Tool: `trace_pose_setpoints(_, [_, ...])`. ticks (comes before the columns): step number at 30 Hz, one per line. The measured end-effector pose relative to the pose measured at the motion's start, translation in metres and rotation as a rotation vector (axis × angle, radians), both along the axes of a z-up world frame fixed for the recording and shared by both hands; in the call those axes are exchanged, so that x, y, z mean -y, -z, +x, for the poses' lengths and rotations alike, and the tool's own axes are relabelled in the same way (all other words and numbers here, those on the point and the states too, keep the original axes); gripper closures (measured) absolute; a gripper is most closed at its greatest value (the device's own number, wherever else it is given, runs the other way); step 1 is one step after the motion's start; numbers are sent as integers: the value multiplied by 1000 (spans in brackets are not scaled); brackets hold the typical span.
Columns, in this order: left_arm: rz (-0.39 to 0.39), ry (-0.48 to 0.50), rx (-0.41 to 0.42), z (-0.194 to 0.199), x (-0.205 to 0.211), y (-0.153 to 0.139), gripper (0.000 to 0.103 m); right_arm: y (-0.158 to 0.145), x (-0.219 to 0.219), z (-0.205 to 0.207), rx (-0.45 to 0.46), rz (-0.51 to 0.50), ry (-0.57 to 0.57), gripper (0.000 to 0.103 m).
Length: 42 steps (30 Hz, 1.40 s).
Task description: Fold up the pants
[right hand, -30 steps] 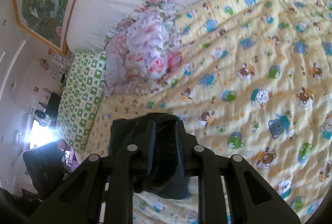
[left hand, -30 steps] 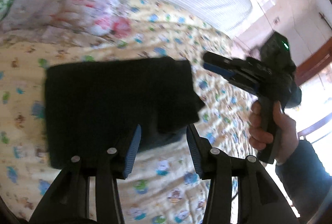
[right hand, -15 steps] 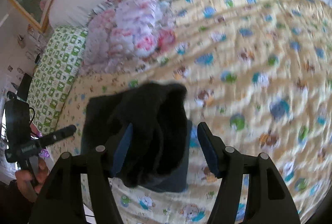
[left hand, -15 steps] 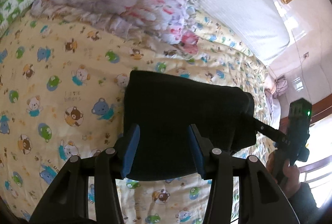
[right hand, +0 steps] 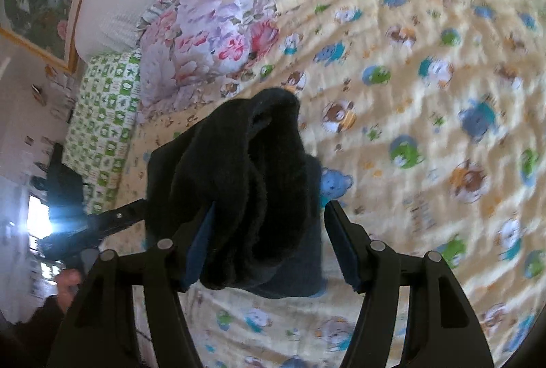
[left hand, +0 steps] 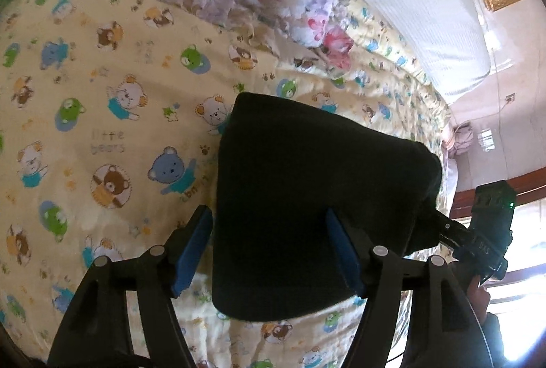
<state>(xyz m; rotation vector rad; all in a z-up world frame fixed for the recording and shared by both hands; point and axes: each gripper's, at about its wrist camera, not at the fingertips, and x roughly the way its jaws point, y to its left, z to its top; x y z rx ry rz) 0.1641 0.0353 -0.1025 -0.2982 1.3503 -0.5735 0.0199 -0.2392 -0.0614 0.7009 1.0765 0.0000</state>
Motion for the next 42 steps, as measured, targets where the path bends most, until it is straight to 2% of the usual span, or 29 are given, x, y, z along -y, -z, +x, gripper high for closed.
trace_pose_setpoints(7, [-50, -13, -66, 8, 0, 18, 29, 18, 8, -6, -8, 127, 79, 35])
trace_pose_setpoints(14, [-80, -16, -94, 11, 6, 25, 31, 20, 7, -7, -4, 148, 87, 35])
trace_pose_setpoints(20, [-80, 11, -72, 11, 8, 20, 50, 23, 8, -10, 10, 165, 88, 38])
trace_pose_setpoints(21, [-82, 12, -68, 10, 8, 19, 53, 22, 8, -11, 16, 169, 87, 45])
trace_pose_setpoints(27, [-102, 3, -48, 5, 2, 9, 63, 19, 6, -18, 41, 177, 73, 62])
trace_pose_setpoints(32, [-130, -13, -8, 1, -10, -11, 67, 0, -3, -15, 81, 182, 45, 65])
trace_pose_setpoints(39, [-91, -70, 83, 8, -51, -45, 67, -12, -31, 16, 113, 201, -42, 65])
trace_pose_setpoints(42, [-63, -100, 102, 15, -69, -50, 67, -12, -48, 34, 114, 198, -90, 65])
